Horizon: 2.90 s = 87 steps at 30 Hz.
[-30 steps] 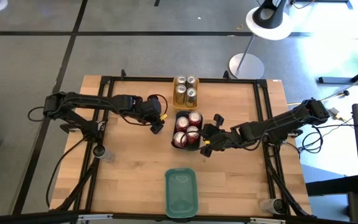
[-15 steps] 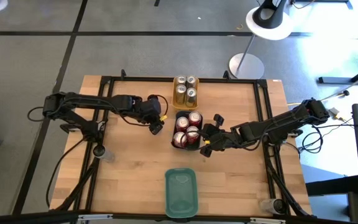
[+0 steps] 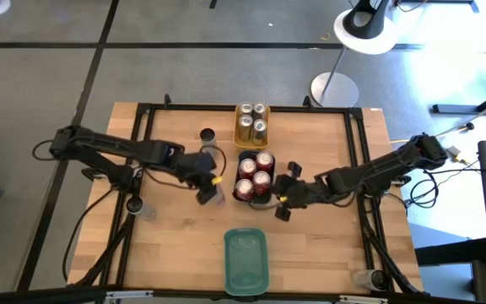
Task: Sort soda cans
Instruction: Put the middle top white, pink soda can into the green bin
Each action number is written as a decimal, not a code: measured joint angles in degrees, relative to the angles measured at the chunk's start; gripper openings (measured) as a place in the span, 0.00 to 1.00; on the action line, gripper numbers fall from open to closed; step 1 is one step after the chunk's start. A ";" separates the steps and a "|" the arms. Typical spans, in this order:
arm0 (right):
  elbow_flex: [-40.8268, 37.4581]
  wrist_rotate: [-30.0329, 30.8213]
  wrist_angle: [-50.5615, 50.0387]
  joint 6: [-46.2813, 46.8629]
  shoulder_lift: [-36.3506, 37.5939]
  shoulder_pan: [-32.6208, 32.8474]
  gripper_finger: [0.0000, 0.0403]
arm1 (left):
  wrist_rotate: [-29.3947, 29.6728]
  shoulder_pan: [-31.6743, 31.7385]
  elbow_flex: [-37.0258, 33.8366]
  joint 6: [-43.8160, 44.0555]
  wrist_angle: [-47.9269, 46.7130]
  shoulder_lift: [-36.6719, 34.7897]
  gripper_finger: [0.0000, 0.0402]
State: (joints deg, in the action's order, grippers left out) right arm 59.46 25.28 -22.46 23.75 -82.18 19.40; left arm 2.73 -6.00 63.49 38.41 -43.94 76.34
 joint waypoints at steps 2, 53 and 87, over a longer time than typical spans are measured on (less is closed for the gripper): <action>0.00 0.20 0.08 -0.01 0.21 1.89 0.04 | -0.33 -2.95 0.72 0.91 1.01 -0.02 0.63; 0.00 17.68 -1.79 14.82 0.27 28.58 0.04 | 14.39 -21.30 25.96 4.15 9.45 32.39 0.67; 0.02 18.07 -3.47 14.91 0.18 28.56 0.04 | 14.32 -20.16 26.26 -1.37 14.26 34.79 0.87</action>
State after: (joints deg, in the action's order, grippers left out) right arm 59.48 43.35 -25.93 38.65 -82.00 47.97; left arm 17.05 -26.15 89.74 37.04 -29.68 111.12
